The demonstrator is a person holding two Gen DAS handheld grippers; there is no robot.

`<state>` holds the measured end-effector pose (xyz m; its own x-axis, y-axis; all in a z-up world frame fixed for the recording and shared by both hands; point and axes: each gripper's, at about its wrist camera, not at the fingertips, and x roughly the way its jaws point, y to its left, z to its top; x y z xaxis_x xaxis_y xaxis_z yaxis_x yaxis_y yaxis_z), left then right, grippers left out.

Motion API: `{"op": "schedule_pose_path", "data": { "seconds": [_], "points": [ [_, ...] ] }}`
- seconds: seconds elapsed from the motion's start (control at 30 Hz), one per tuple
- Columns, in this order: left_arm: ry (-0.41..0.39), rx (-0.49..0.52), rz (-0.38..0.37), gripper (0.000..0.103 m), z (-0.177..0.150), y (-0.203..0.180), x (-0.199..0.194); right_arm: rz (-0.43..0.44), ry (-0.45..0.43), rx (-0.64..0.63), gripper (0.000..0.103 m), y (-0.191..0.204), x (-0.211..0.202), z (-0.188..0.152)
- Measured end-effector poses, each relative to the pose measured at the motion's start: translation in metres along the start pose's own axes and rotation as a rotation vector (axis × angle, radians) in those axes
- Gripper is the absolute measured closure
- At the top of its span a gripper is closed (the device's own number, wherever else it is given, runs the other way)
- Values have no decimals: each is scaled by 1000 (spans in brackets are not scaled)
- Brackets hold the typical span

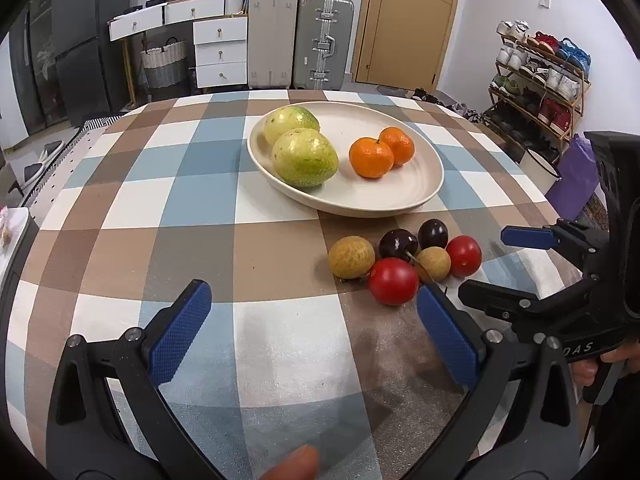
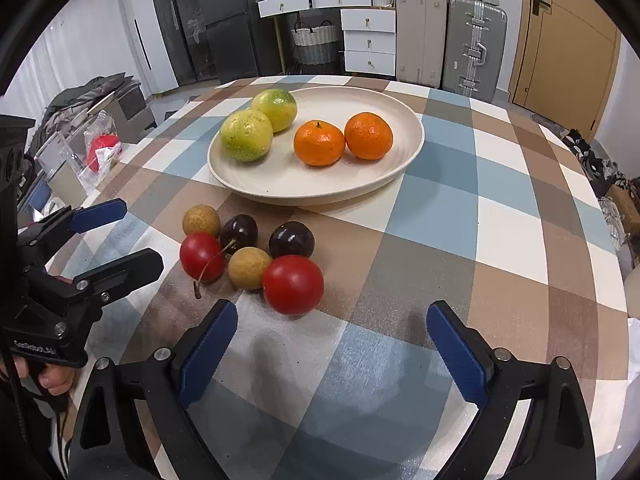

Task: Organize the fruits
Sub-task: 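Move both tools back toward the remaining small fruits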

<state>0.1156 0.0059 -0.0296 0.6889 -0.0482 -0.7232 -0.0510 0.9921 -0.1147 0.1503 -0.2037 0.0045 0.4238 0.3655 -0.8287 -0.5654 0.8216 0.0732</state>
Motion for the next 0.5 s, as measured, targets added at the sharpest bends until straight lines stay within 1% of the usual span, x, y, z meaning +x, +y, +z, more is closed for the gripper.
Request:
{"op": "schedule_pose_path", "data": {
  "seconds": [0.13, 0.17, 0.2, 0.27, 0.47, 0.5],
  "points": [
    [8, 2, 4, 1, -1, 0, 3, 2, 4, -11, 13, 1, 2, 1],
    [10, 3, 4, 1, -1, 0, 3, 3, 4, -13, 17, 1, 3, 2],
    [13, 3, 4, 1, -1, 0, 4, 7, 5, -16, 22, 1, 4, 3],
    [17, 5, 6, 1, -1, 0, 5, 18, 11, -23, 28, 2, 5, 3],
    [22, 8, 12, 1, -2, -1, 7, 45, 1, -41, 38, 5, 5, 5],
    [23, 8, 13, 1, -1, -1, 7, 45, -1, -47, 41, 5, 5, 5]
  ]
}}
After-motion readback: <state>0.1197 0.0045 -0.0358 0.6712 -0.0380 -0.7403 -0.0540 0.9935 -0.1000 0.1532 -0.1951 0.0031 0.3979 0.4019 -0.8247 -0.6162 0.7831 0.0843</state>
